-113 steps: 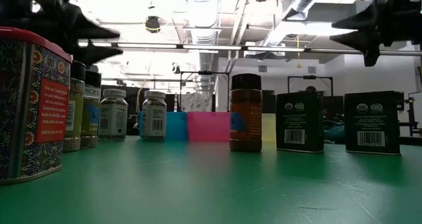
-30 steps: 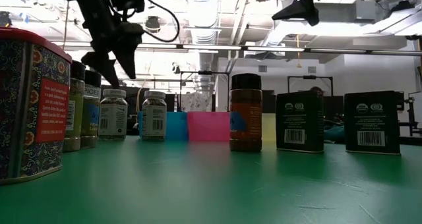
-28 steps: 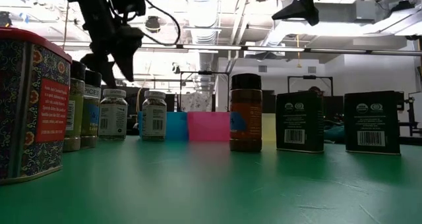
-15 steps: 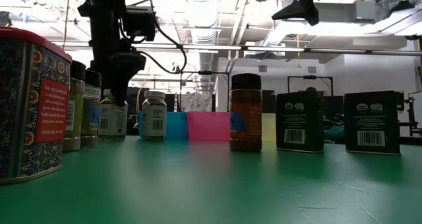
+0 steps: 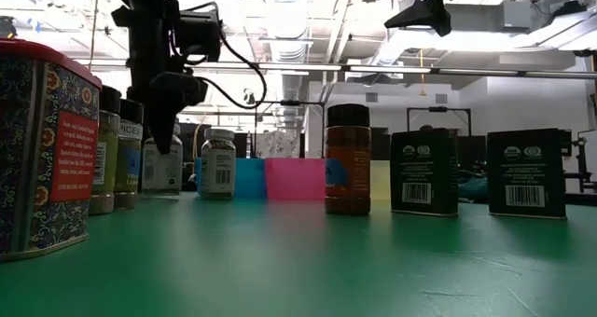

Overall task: Sort spices by type
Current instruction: Put the left white seasoning bottle into the blue bin

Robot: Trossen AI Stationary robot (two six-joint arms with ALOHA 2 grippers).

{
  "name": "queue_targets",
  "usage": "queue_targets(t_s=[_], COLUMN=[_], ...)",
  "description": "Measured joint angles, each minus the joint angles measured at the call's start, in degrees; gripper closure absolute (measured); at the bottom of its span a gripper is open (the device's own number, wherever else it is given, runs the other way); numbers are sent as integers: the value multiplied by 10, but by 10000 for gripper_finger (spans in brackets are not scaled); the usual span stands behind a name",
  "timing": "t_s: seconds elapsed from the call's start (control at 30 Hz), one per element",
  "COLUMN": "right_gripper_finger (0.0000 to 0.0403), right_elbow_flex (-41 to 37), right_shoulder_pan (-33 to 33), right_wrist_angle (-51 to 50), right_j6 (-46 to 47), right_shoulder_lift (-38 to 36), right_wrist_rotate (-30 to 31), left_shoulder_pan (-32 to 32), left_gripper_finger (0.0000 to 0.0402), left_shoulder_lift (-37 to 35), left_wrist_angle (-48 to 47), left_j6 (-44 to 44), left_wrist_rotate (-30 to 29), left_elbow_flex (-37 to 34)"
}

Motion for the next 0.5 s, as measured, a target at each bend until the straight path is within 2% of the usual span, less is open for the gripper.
queue_targets(t_s=[0.27,0.5], right_gripper_finger=[119,119], right_elbow_flex=[0,0], right_shoulder_pan=[-2,-2], right_wrist_angle=[1,2], right_j6=[0,1], right_shoulder_lift=[0,0], right_wrist_rotate=[0,1], left_shoulder_pan=[6,45], left_gripper_finger=[207,207], left_shoulder_lift=[-14,-14], left_wrist_angle=[-103,-135], left_j6=[30,73], left_wrist_rotate=[-10,-57], left_elbow_flex=[72,172])
